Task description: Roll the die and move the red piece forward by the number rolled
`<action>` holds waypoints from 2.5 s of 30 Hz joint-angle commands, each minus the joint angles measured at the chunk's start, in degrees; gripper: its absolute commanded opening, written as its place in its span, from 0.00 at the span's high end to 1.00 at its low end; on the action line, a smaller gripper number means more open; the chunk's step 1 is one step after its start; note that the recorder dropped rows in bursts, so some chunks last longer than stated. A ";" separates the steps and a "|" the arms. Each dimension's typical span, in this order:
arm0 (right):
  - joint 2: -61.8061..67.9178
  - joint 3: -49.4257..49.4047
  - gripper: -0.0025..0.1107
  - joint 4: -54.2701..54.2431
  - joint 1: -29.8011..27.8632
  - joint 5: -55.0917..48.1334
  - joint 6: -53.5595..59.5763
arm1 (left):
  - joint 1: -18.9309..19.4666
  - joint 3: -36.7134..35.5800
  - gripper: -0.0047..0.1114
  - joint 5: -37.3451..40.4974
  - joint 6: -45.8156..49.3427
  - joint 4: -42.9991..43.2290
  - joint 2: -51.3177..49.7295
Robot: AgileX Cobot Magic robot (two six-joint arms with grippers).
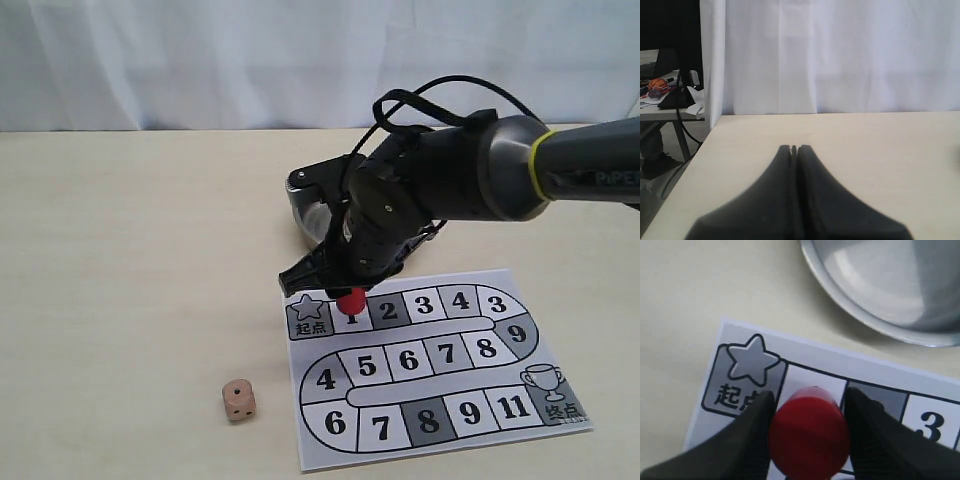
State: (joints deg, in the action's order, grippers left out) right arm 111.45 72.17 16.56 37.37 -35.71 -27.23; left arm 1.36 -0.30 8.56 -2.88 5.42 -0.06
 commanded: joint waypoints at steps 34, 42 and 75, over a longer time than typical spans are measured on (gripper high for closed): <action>2.29 0.41 0.41 -2.62 -2.08 2.67 -3.37 | -0.01 0.30 0.96 -0.48 -0.15 -0.08 0.06; -2.13 0.41 0.52 0.39 -2.08 0.85 -3.55 | -0.01 0.30 0.96 -0.48 -0.15 -0.08 0.06; -4.34 0.41 0.94 -22.09 -34.89 -9.11 28.49 | -0.01 0.30 0.96 -0.31 -0.15 -0.08 0.06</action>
State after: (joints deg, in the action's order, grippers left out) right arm 107.85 72.48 -3.39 4.86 -45.11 -1.85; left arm 1.36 -0.30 8.56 -2.88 5.42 -0.06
